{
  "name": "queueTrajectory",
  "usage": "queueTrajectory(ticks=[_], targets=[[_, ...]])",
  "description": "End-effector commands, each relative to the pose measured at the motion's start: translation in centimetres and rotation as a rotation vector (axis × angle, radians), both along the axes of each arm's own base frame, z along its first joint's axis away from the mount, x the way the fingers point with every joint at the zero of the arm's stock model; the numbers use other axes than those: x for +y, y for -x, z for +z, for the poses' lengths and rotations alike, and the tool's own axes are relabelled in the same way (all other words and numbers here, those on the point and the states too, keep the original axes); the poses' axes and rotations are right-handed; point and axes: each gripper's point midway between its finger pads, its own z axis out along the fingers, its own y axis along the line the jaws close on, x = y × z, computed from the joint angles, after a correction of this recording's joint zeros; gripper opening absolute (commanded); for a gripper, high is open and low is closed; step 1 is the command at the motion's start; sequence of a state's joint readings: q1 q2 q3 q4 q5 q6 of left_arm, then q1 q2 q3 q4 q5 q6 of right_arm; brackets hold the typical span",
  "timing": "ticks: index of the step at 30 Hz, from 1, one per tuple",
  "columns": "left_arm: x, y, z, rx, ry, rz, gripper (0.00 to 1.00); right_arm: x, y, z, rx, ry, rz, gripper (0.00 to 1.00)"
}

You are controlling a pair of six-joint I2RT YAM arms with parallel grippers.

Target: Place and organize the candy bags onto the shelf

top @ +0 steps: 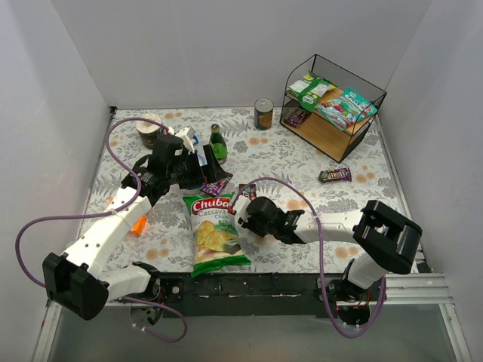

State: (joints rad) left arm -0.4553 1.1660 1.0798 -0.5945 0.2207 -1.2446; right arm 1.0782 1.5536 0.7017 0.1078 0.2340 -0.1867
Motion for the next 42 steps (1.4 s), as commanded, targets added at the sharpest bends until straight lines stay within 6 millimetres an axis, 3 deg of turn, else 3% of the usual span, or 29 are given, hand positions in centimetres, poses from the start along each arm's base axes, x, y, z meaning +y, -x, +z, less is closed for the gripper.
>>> queueTrajectory(ticks=[1,8,15,22,32,34,37,38,42], targets=[[0.2,0.0,2.0,-0.052,0.006,-0.006,0.98,-0.8,-0.5,0.2,-0.048,-0.012,-0.048,0.4],[0.1,-0.1,1.8,-0.046,0.009,-0.004,0.98,-0.7,-0.9,3.0,-0.08,-0.082,-0.078,0.64],[0.1,0.1,1.7,-0.05,0.026,0.004,0.98,-1.1,-1.4,3.9,-0.144,-0.067,-0.035,0.63],[0.2,0.3,1.6,-0.046,0.025,0.008,0.98,-1.1,-1.9,1.6,-0.117,0.02,0.061,0.59],[0.2,0.2,1.6,-0.041,0.024,0.008,0.98,0.7,-3.5,0.7,-0.14,0.008,0.077,0.55],[0.1,0.3,1.6,-0.039,0.027,0.004,0.98,1.1,-3.7,0.5,-0.143,0.013,0.086,0.53],[0.1,0.3,1.5,-0.036,0.028,0.006,0.98,0.9,-4.1,0.3,-0.149,0.023,0.068,0.36],[0.2,0.3,1.5,-0.038,0.028,0.009,0.98,0.8,-4.2,0.3,-0.154,0.026,0.061,0.26],[0.2,0.5,1.4,-0.036,0.034,0.013,0.98,0.1,-4.3,0.8,-0.161,0.032,0.025,0.09]])
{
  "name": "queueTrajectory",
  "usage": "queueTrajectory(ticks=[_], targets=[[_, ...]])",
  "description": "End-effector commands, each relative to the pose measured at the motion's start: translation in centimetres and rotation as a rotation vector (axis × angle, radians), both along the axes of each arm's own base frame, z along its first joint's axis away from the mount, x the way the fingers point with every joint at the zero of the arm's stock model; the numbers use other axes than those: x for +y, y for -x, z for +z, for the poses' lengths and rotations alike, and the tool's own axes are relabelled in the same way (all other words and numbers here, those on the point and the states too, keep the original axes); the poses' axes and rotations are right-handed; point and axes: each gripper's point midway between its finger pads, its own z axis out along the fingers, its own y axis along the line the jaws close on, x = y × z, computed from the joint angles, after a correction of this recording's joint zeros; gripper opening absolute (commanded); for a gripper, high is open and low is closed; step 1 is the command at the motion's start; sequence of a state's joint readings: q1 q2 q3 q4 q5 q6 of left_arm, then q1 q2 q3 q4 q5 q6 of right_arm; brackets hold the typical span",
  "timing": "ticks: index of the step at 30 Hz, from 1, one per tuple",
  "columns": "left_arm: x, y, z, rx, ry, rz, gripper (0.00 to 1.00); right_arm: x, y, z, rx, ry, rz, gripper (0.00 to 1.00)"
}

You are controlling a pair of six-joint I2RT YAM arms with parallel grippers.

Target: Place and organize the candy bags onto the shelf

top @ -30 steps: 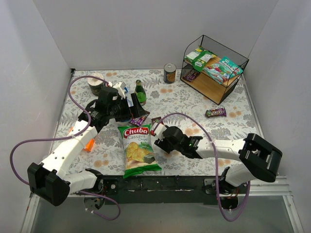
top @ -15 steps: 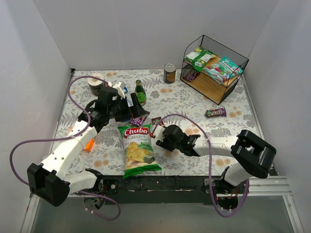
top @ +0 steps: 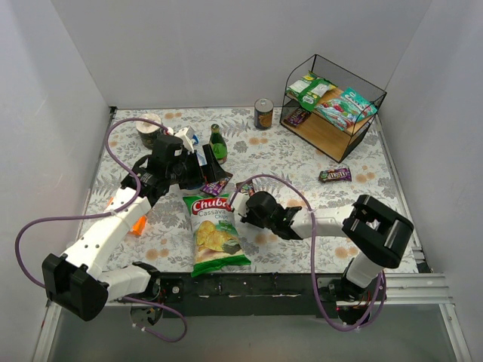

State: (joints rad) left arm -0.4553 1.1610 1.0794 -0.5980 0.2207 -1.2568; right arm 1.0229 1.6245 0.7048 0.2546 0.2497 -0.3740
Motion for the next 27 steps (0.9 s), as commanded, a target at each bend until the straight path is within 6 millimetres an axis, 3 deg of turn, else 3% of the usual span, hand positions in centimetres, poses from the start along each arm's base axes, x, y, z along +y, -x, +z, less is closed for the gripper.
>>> queueTrajectory(ticks=[1,5,13,19,23,27], targets=[[0.2,0.4,1.3,-0.042,0.029,0.005,0.98,-0.3,-0.7,1.1,-0.018,-0.009,-0.046,0.05],[0.0,0.4,0.5,-0.023,0.032,0.003,0.98,-0.1,-0.4,3.2,0.009,-0.06,-0.066,0.01],[-1.3,-0.2,-0.5,0.021,0.077,-0.012,0.98,0.7,0.2,11.0,0.007,-0.236,-0.067,0.01],[-2.7,-1.8,-0.5,0.039,0.103,-0.03,0.98,-0.7,0.6,14.8,-0.027,-0.275,-0.091,0.01],[-2.4,-3.1,0.4,0.004,0.083,0.009,0.98,-1.8,-0.6,16.9,-0.085,-0.304,-0.159,0.01],[-1.1,-3.9,1.3,-0.027,0.036,0.079,0.98,-3.4,-3.1,17.7,-0.127,-0.289,-0.262,0.01]])
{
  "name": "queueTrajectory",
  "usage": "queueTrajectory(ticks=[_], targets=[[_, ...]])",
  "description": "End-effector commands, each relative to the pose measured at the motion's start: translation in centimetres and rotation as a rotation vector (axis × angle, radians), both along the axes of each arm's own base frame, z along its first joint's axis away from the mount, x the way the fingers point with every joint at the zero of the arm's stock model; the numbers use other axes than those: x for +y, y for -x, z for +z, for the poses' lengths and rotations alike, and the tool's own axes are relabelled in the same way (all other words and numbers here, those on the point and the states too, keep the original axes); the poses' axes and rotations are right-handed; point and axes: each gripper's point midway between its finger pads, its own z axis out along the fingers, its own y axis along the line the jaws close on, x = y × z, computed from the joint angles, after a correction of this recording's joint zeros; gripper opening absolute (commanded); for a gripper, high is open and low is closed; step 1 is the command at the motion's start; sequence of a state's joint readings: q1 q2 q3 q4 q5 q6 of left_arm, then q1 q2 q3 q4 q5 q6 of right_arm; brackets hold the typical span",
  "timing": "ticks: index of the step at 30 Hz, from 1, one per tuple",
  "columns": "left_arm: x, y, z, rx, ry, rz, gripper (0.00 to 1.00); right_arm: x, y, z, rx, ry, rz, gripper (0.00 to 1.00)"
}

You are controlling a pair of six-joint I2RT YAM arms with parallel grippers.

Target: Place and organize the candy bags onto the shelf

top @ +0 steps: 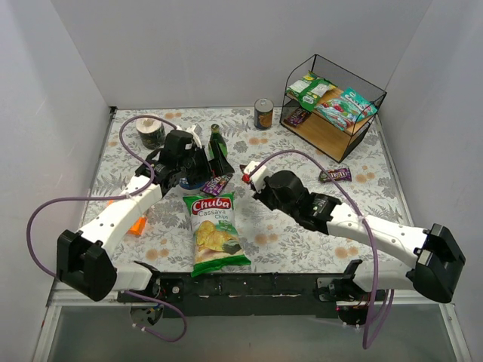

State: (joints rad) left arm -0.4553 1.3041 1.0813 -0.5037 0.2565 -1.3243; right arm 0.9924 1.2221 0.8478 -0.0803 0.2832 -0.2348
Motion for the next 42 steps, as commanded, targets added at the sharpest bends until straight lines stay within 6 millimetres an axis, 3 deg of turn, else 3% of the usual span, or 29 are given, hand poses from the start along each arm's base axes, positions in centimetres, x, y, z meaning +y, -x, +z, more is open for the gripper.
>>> queueTrajectory(ticks=[1,5,6,8,9,11,13,16,17,19,20,25,35,42], targets=[[1.0,-1.7,4.3,-0.12,-0.01,0.078,0.98,-1.7,-3.6,3.4,-0.07,-0.036,-0.153,0.01],[2.1,-2.0,5.4,-0.153,-0.044,0.115,0.98,-3.6,-6.8,5.0,-0.125,-0.043,-0.271,0.01],[2.3,-2.1,6.0,-0.168,-0.05,0.126,0.98,-4.7,-8.5,5.4,-0.136,-0.037,-0.325,0.01],[2.6,-2.1,6.3,-0.174,-0.068,0.13,0.98,-6.2,-10.4,5.5,-0.146,-0.016,-0.41,0.01],[2.8,-2.1,6.4,-0.175,-0.074,0.134,0.98,-7.5,-12.4,5.7,-0.156,0.003,-0.49,0.01],[2.8,-2.2,6.8,-0.178,-0.077,0.132,0.98,-8.4,-14.0,4.6,-0.127,0.042,-0.544,0.01],[2.3,-2.1,6.9,-0.171,-0.066,0.113,0.98,-8.9,-15.6,5.2,-0.152,0.034,-0.581,0.01],[1.6,-2.3,6.3,-0.136,-0.054,0.09,0.98,-8.8,-17.4,4.4,-0.144,0.046,-0.62,0.01],[1.5,-2.2,6.1,-0.115,-0.055,0.087,0.98,-8.6,-17.9,3.1,-0.122,0.066,-0.626,0.01],[1.1,-2.4,5.8,-0.091,-0.057,0.077,0.98,-8.8,-19.0,3.0,-0.114,0.061,-0.652,0.01],[1.0,-2.5,5.6,-0.078,-0.061,0.072,0.98,-8.7,-19.5,2.0,-0.092,0.073,-0.665,0.01],[0.5,-3.1,5.5,-0.068,-0.067,0.055,0.98,-9.6,-22.1,0.8,-0.106,0.097,-0.743,0.01],[-0.6,-4.3,4.9,-0.043,-0.066,0.025,0.98,-14.1,-27.3,-3.8,-0.231,0.312,-0.88,0.01],[-0.5,-4.7,5.3,-0.053,-0.081,0.028,0.98,-16.8,-30.2,-3.8,-0.338,0.371,-0.96,0.01]])
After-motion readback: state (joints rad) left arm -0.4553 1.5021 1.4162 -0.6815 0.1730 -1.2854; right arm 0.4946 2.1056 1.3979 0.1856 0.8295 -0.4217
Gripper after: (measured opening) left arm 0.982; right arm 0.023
